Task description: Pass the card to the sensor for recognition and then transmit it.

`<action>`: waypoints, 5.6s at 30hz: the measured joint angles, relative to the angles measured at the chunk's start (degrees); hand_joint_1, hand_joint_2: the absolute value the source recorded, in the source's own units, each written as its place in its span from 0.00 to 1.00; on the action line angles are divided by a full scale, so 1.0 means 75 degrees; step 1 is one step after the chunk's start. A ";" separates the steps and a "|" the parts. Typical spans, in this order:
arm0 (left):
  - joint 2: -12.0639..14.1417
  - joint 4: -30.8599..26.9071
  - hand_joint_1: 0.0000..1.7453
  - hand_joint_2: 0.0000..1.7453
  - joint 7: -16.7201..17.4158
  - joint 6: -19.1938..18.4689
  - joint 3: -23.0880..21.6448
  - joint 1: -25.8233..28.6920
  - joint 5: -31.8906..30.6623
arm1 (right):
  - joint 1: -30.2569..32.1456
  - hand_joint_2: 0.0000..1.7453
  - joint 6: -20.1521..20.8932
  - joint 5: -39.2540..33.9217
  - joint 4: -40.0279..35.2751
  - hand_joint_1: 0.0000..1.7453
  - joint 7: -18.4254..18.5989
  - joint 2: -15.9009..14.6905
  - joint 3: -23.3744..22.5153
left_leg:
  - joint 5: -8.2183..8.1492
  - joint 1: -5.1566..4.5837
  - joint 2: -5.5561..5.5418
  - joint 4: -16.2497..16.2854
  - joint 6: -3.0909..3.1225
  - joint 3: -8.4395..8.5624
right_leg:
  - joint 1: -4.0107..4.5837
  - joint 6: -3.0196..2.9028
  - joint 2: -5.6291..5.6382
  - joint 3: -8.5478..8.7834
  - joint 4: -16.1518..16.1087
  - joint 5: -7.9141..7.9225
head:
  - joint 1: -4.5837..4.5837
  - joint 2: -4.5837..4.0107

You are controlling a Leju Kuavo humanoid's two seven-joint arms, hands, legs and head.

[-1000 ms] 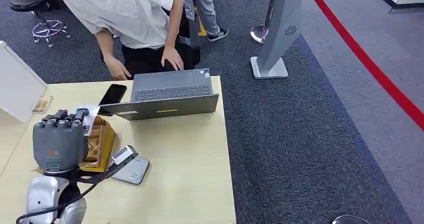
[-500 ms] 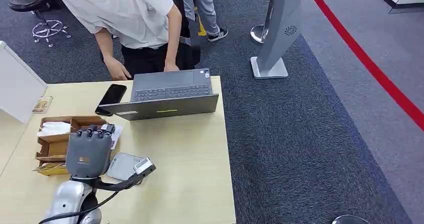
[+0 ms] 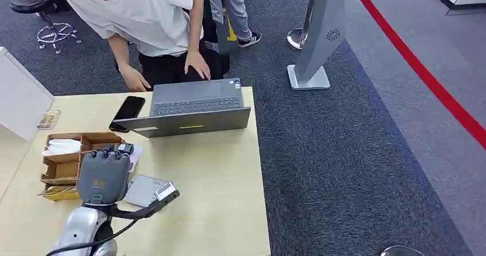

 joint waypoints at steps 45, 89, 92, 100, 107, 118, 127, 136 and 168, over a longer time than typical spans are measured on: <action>0.0256 0.1058 1.00 1.00 0.0790 -0.0661 -0.0166 0.1015 -0.0105 | 0.0043 1.00 -0.0003 0.0239 0.0000 0.00 0.0082 0.0003 -0.0119 | -0.0004 0.0000 -0.0003 -0.0001 0.0000 -0.0007 | 0.0000 0.0000 -0.0005 -0.0002 0.0000 -0.0006 | 0.0003 0.0000; 0.0050 0.1596 1.00 1.00 0.0857 -0.0568 0.0286 0.0965 -0.0073 | 0.0056 1.00 -0.0047 0.0519 0.0003 0.00 0.0230 0.0020 0.0067 | -0.0003 0.0000 -0.0009 -0.0001 0.0000 0.0006 | 0.0000 -0.0001 -0.0013 0.0014 0.0000 -0.0005 | 0.0000 0.0000; 0.0058 0.1291 1.00 1.00 0.0851 -0.0559 0.0286 0.0966 -0.0143 | 0.0055 1.00 -0.0055 0.0519 0.0000 0.00 0.0225 0.0044 0.0073 | -0.0003 0.0000 -0.0009 -0.0001 0.0000 0.0005 | 0.0000 -0.0001 -0.0013 0.0014 0.0000 -0.0005 | 0.0000 0.0000; 0.0085 0.0588 1.00 1.00 0.0682 -0.0279 0.0286 0.0971 -0.0239 | 0.0056 1.00 -0.0055 0.0507 0.0000 0.00 0.0166 0.0064 0.0073 | -0.0003 0.0000 -0.0009 -0.0001 0.0000 0.0004 | 0.0000 -0.0001 -0.0013 0.0010 0.0000 -0.0005 | 0.0000 0.0000; 0.0082 -0.0026 1.00 1.00 0.0498 0.0376 0.0286 0.0954 -0.0280 | 0.0055 1.00 -0.0067 0.0612 0.0000 0.00 0.0186 0.0079 0.0079 | -0.0003 0.0000 -0.0009 -0.0001 0.0000 0.0004 | 0.0000 -0.0001 -0.0012 0.0010 0.0000 -0.0005 | 0.0003 0.0000; 0.0082 -0.0221 1.00 1.00 0.0481 0.0405 0.0286 0.0949 -0.0280 | 0.0055 1.00 -0.0067 0.0624 0.0000 0.00 0.0187 0.0085 0.0082 | -0.0003 0.0000 -0.0009 -0.0001 0.0000 0.0004 | 0.0000 -0.0001 -0.0012 0.0009 0.0000 -0.0005 | 0.0000 0.0000; 0.0082 -0.0224 1.00 1.00 0.0481 0.0405 0.0286 0.0949 -0.0280 | 0.0055 1.00 -0.0067 0.0624 0.0000 0.00 0.0189 0.0085 0.0082 | -0.0003 0.0000 -0.0009 -0.0001 0.0000 0.0003 | 0.0000 -0.0001 -0.0012 0.0009 0.0000 -0.0005 | 0.0000 0.0000; 0.0082 -0.0224 1.00 1.00 0.0481 0.0405 0.0286 0.0949 -0.0280 | 0.0055 1.00 -0.0067 0.0624 0.0000 0.00 0.0189 0.0085 0.0082 | -0.0003 0.0000 -0.0009 -0.0001 0.0000 0.0003 | 0.0000 -0.0001 -0.0012 0.0009 0.0000 -0.0005 | 0.0000 0.0000; -0.0697 0.2165 1.00 1.00 0.0242 0.1708 0.1043 -0.2647 -0.0294 | 0.0012 1.00 -0.0117 0.1300 -0.0012 0.00 0.0813 0.0082 0.0644 | 0.0052 0.0000 -0.0035 0.0006 0.0020 -0.0059 | 0.0001 0.0007 -0.0036 -0.0041 -0.0001 0.0042 | 0.0000 0.0000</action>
